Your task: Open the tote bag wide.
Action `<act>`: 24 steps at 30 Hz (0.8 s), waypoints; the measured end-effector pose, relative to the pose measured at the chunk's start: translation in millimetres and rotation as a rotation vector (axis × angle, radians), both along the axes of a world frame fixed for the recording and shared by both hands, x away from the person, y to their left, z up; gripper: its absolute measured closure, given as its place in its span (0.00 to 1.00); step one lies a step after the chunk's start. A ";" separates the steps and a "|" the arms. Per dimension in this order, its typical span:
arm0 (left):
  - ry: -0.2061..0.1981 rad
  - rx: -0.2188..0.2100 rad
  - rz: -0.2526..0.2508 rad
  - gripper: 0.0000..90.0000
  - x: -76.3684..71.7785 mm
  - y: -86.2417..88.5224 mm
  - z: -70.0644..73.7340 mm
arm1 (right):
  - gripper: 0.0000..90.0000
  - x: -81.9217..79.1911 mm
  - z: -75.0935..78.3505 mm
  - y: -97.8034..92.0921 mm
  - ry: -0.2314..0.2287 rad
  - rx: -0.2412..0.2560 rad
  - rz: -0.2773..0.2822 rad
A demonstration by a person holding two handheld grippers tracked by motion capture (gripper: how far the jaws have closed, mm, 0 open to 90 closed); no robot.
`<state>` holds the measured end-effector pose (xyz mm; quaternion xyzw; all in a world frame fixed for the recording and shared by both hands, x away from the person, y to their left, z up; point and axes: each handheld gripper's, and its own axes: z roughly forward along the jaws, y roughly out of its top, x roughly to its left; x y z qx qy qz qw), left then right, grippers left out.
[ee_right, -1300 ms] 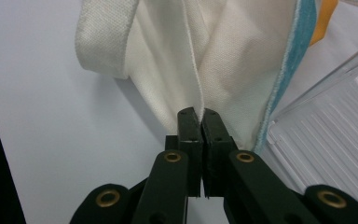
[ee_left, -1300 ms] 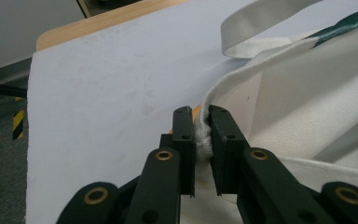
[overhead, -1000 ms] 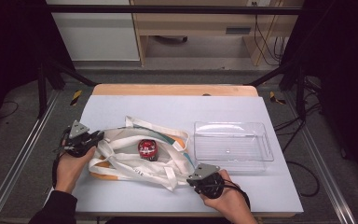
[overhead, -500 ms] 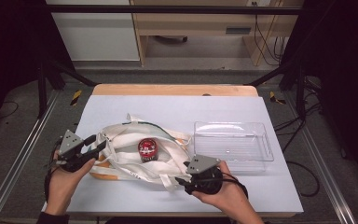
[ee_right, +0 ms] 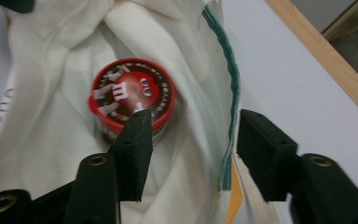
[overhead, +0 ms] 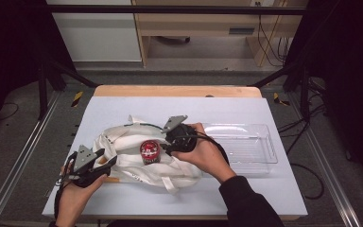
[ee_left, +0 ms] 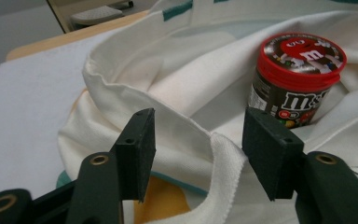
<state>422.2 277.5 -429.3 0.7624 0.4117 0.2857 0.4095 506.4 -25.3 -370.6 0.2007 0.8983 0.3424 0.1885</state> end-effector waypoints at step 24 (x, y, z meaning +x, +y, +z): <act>0.119 0.033 -0.067 0.87 1.0 -3.3 -14.2 | 0.90 47.5 -29.7 26.9 0.098 -0.191 -0.006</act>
